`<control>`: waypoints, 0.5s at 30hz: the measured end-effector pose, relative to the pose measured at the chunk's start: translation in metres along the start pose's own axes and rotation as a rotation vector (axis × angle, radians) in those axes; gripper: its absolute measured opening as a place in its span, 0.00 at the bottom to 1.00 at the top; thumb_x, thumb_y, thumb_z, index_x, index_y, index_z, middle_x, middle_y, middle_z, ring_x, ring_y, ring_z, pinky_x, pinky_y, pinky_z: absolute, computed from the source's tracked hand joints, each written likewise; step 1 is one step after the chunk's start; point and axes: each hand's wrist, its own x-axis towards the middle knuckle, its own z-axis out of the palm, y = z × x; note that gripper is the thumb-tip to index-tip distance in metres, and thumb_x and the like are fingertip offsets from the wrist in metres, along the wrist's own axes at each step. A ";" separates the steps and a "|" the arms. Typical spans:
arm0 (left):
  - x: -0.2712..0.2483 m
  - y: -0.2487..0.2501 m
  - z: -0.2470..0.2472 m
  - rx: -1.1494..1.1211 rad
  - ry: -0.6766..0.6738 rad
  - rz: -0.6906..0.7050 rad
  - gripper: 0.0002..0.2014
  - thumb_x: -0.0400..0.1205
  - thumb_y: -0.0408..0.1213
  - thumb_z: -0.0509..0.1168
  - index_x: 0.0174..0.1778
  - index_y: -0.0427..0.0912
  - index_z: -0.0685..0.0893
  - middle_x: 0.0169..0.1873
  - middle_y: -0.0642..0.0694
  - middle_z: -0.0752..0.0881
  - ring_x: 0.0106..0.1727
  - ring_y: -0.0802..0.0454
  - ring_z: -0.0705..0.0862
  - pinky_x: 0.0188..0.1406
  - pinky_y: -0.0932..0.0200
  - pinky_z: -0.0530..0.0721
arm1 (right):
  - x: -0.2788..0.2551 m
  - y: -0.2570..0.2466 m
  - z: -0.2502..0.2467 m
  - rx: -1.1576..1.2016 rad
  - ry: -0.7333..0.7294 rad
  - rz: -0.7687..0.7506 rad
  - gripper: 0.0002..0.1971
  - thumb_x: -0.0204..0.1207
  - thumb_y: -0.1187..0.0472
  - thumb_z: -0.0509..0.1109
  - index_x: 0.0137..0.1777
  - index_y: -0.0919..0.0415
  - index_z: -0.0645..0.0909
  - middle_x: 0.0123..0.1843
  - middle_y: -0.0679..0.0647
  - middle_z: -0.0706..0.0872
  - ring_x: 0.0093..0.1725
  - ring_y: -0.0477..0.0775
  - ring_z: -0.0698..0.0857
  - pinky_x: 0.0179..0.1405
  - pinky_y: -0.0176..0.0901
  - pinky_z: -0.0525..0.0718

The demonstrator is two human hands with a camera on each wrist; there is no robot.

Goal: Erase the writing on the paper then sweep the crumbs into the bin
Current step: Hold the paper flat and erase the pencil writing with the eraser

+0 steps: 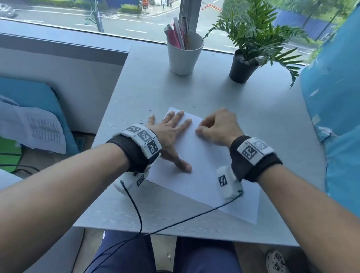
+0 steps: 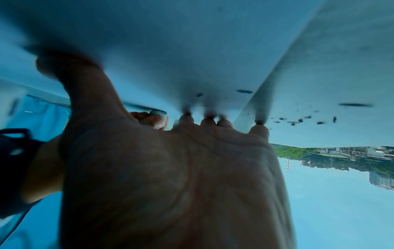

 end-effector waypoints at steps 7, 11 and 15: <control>0.002 0.001 -0.002 0.017 -0.017 -0.003 0.71 0.56 0.82 0.69 0.84 0.63 0.31 0.84 0.50 0.25 0.84 0.47 0.27 0.79 0.24 0.36 | -0.013 -0.010 0.010 -0.062 -0.103 -0.082 0.07 0.67 0.60 0.76 0.35 0.64 0.90 0.32 0.57 0.90 0.30 0.48 0.82 0.28 0.36 0.79; 0.002 0.004 -0.002 -0.002 -0.009 -0.012 0.71 0.56 0.80 0.71 0.85 0.63 0.32 0.84 0.51 0.27 0.85 0.47 0.28 0.80 0.26 0.34 | 0.009 -0.001 -0.006 -0.022 0.072 0.036 0.06 0.67 0.59 0.77 0.38 0.62 0.92 0.36 0.54 0.92 0.39 0.51 0.88 0.42 0.34 0.84; 0.001 0.003 -0.002 -0.013 0.005 0.000 0.72 0.57 0.79 0.72 0.85 0.59 0.30 0.84 0.50 0.27 0.85 0.47 0.28 0.81 0.29 0.34 | -0.015 -0.015 0.015 -0.035 -0.087 -0.069 0.09 0.66 0.60 0.77 0.27 0.60 0.85 0.25 0.49 0.83 0.25 0.44 0.77 0.23 0.26 0.71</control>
